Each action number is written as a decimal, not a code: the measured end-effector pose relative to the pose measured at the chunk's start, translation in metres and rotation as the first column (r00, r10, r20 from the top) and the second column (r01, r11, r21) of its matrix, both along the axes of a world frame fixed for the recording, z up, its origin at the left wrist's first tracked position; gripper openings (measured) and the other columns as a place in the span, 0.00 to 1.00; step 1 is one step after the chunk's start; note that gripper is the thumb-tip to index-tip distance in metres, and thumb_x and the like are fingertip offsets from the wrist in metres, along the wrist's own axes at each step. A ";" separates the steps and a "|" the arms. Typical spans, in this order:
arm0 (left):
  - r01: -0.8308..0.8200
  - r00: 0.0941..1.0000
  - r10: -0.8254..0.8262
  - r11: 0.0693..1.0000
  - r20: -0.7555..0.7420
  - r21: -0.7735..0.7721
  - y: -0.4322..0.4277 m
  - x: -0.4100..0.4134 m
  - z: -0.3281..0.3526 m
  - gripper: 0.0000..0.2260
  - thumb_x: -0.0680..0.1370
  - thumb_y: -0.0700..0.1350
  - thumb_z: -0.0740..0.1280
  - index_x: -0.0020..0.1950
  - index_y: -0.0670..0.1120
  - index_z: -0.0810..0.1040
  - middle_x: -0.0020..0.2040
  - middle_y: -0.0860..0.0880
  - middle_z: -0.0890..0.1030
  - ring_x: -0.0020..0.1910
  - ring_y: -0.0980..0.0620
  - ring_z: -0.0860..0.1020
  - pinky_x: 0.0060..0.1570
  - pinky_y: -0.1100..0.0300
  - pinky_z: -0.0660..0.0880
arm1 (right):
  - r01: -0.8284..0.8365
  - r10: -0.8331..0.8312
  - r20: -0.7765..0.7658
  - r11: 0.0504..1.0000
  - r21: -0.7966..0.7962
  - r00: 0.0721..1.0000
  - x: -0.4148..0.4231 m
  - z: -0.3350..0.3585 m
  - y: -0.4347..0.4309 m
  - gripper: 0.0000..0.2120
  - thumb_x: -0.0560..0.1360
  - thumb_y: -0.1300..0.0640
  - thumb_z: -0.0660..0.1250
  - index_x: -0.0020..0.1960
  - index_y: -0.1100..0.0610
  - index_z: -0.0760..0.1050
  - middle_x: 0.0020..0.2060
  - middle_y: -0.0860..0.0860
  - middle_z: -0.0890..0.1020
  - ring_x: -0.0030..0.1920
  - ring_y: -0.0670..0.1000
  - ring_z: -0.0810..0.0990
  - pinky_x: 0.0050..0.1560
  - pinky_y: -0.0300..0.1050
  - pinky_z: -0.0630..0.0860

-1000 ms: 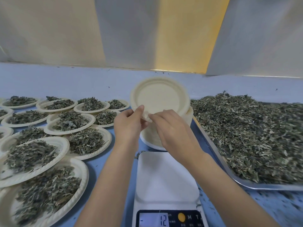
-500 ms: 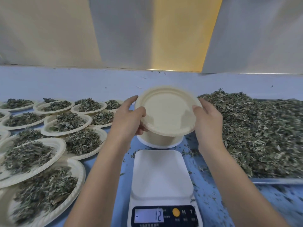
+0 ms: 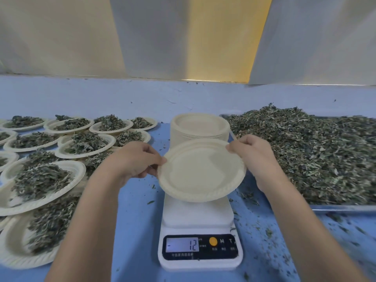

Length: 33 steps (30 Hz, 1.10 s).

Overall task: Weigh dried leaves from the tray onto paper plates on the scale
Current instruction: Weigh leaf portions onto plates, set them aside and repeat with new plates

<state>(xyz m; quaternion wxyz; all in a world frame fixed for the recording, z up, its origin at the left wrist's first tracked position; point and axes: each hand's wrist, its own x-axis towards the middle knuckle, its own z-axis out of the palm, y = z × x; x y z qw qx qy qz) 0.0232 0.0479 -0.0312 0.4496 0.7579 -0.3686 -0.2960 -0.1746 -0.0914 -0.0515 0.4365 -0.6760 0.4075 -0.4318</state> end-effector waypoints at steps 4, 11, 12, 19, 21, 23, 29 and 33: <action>-0.029 0.999 0.028 0.997 0.028 0.066 -0.002 0.003 -0.007 0.05 0.74 0.37 0.70 0.42 0.41 0.75 0.28 0.48 0.81 0.23 0.58 0.78 0.18 0.70 0.63 | -0.020 0.020 -0.155 1.000 0.002 0.988 0.003 -0.017 -0.002 0.06 0.69 0.55 0.71 0.36 0.54 0.75 0.35 0.50 0.79 0.39 0.54 0.78 0.42 0.51 0.74; 0.009 0.998 -0.020 0.978 0.052 0.210 -0.006 0.007 -0.016 0.05 0.73 0.39 0.71 0.43 0.42 0.76 0.34 0.48 0.83 0.28 0.55 0.81 0.21 0.67 0.63 | -0.049 0.033 -0.386 0.998 -0.033 0.922 0.003 -0.030 -0.004 0.10 0.69 0.54 0.70 0.40 0.62 0.75 0.30 0.50 0.75 0.31 0.49 0.72 0.32 0.42 0.66; 0.009 0.998 -0.020 0.976 0.051 0.218 -0.006 0.007 -0.016 0.05 0.73 0.39 0.71 0.43 0.42 0.76 0.35 0.48 0.83 0.28 0.55 0.81 0.21 0.67 0.63 | -0.057 0.043 -0.409 0.998 -0.022 0.912 0.003 -0.031 -0.004 0.11 0.69 0.54 0.70 0.39 0.62 0.74 0.29 0.51 0.74 0.29 0.49 0.69 0.32 0.42 0.64; 0.014 0.998 -0.028 0.957 0.047 0.289 -0.007 0.010 -0.019 0.05 0.73 0.40 0.72 0.43 0.40 0.77 0.35 0.46 0.83 0.28 0.54 0.81 0.21 0.68 0.65 | -0.084 0.107 -0.481 0.994 0.069 0.870 0.004 -0.032 -0.003 0.15 0.70 0.54 0.68 0.33 0.57 0.64 0.28 0.54 0.67 0.31 0.51 0.65 0.36 0.46 0.61; 0.016 0.999 -0.029 0.953 0.040 0.301 -0.007 0.009 -0.020 0.06 0.73 0.41 0.72 0.42 0.39 0.77 0.37 0.44 0.84 0.30 0.52 0.82 0.20 0.68 0.65 | -0.082 0.109 -0.494 0.994 0.076 0.862 0.004 -0.033 -0.003 0.19 0.71 0.53 0.67 0.29 0.56 0.60 0.25 0.52 0.64 0.30 0.51 0.63 0.35 0.46 0.59; 0.011 0.999 -0.020 0.951 0.029 0.308 -0.007 0.008 -0.020 0.08 0.74 0.43 0.71 0.44 0.38 0.79 0.39 0.43 0.84 0.35 0.50 0.83 0.21 0.68 0.66 | -0.084 0.111 -0.493 0.993 0.077 0.863 0.004 -0.034 -0.002 0.21 0.72 0.53 0.67 0.28 0.56 0.59 0.24 0.51 0.63 0.28 0.51 0.61 0.34 0.45 0.58; -0.086 0.992 0.054 0.950 0.114 0.299 -0.011 0.005 -0.017 0.15 0.77 0.49 0.67 0.47 0.36 0.78 0.39 0.43 0.83 0.34 0.47 0.78 0.30 0.62 0.70 | -0.047 0.054 -0.407 0.998 0.028 0.912 0.003 -0.032 -0.002 0.10 0.74 0.52 0.63 0.38 0.58 0.71 0.34 0.57 0.69 0.35 0.52 0.65 0.37 0.47 0.63; -0.167 0.886 0.148 0.986 0.439 0.004 -0.018 -0.008 -0.012 0.11 0.77 0.46 0.63 0.40 0.40 0.77 0.38 0.43 0.78 0.33 0.48 0.70 0.33 0.59 0.65 | -0.010 0.021 -0.384 0.999 0.031 0.923 -0.001 -0.032 -0.007 0.15 0.74 0.54 0.63 0.39 0.66 0.74 0.35 0.57 0.71 0.36 0.53 0.67 0.40 0.48 0.66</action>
